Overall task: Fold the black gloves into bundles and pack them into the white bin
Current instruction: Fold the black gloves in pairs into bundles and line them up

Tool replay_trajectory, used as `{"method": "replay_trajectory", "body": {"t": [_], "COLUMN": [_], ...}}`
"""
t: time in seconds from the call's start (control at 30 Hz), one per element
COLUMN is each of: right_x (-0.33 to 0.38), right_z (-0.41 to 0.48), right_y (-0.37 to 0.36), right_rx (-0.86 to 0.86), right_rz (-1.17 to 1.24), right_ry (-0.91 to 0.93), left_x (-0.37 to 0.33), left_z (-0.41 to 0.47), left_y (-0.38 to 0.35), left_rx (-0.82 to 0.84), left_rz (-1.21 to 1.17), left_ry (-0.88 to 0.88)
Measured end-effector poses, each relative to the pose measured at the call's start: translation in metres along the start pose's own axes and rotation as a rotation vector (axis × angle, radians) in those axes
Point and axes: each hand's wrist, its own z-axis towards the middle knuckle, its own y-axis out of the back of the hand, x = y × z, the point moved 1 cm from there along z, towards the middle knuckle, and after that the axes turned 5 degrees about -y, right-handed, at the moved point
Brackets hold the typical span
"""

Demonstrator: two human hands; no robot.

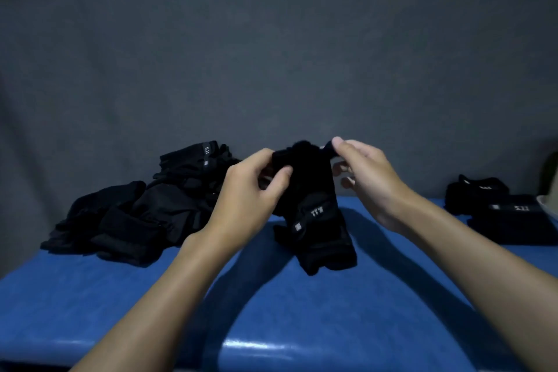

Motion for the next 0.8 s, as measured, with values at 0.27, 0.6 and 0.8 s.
{"method": "replay_trajectory", "body": {"t": [0.27,0.6,0.8], "right_x": [-0.014,-0.052,-0.064], "right_z": [-0.024,-0.023,-0.016], "right_y": [0.032,0.041,0.034], "right_rx": [0.085,0.044,0.093], "right_rz": [0.007,0.014,0.061], "right_ry": [0.038,-0.008,-0.158], "left_x": [-0.010,0.009,0.017], "left_z": [0.006,-0.002,-0.001], "left_y": [-0.022,-0.032,-0.033], "left_rx": [-0.095,0.174,0.268], "left_rz": [-0.201,-0.157,-0.050], "left_ry": [0.192,0.328,0.255]}}
